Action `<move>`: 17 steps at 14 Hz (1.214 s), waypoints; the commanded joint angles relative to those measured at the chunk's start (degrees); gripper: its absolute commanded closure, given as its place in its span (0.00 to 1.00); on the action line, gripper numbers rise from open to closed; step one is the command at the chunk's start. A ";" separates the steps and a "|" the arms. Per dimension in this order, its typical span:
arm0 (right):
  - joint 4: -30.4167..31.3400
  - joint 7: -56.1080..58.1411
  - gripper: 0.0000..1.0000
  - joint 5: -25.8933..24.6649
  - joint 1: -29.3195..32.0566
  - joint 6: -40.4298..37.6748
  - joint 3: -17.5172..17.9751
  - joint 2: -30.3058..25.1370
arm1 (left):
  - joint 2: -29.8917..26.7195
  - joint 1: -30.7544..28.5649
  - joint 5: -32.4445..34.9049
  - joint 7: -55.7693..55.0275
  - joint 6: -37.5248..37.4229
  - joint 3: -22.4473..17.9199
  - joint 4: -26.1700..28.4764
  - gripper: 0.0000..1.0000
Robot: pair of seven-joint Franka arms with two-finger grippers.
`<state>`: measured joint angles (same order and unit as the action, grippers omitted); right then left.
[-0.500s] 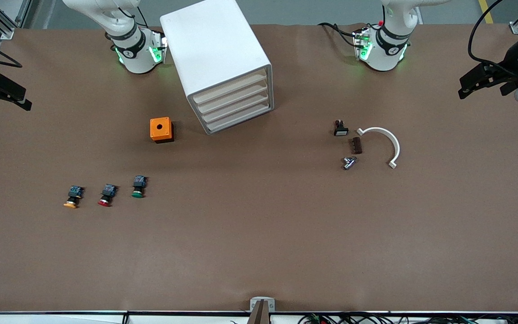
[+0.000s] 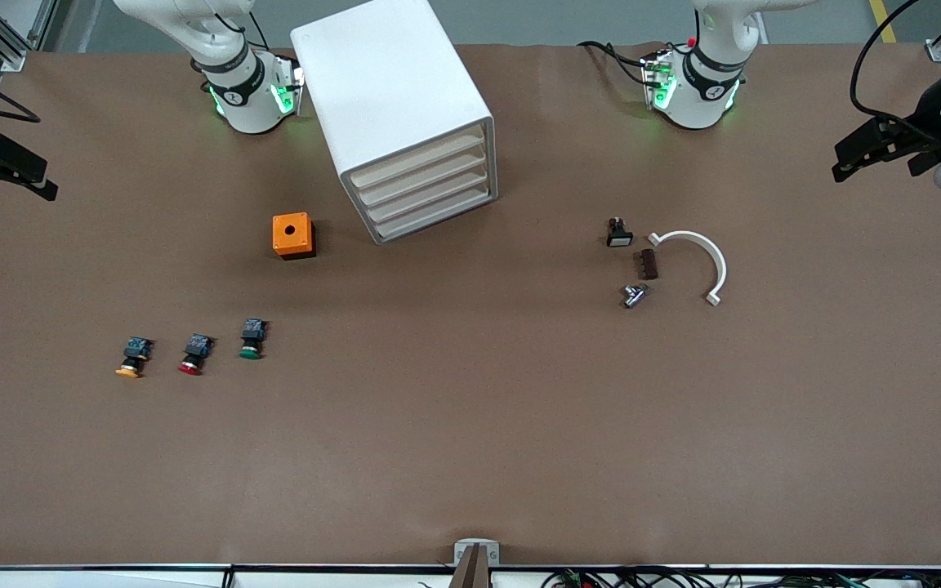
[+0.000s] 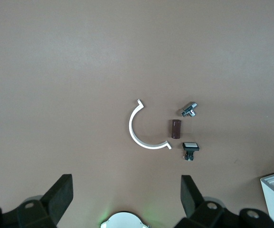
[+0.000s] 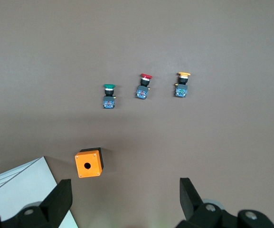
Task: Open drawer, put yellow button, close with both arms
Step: 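Reach the left gripper toward the white drawer cabinet, then grasp the drawer handle with the left gripper while the right gripper reaches the buttons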
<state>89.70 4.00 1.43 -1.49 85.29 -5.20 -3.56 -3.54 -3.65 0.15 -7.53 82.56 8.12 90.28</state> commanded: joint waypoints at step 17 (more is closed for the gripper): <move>-1.02 0.92 0.00 -6.17 0.78 2.76 0.10 7.22 | 34.99 20.69 -6.18 -77.06 14.03 10.07 -7.21 0.00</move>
<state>89.74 4.06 -1.85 -1.33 86.29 -5.46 -1.33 27.94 14.85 -2.77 -77.46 97.46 18.34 87.48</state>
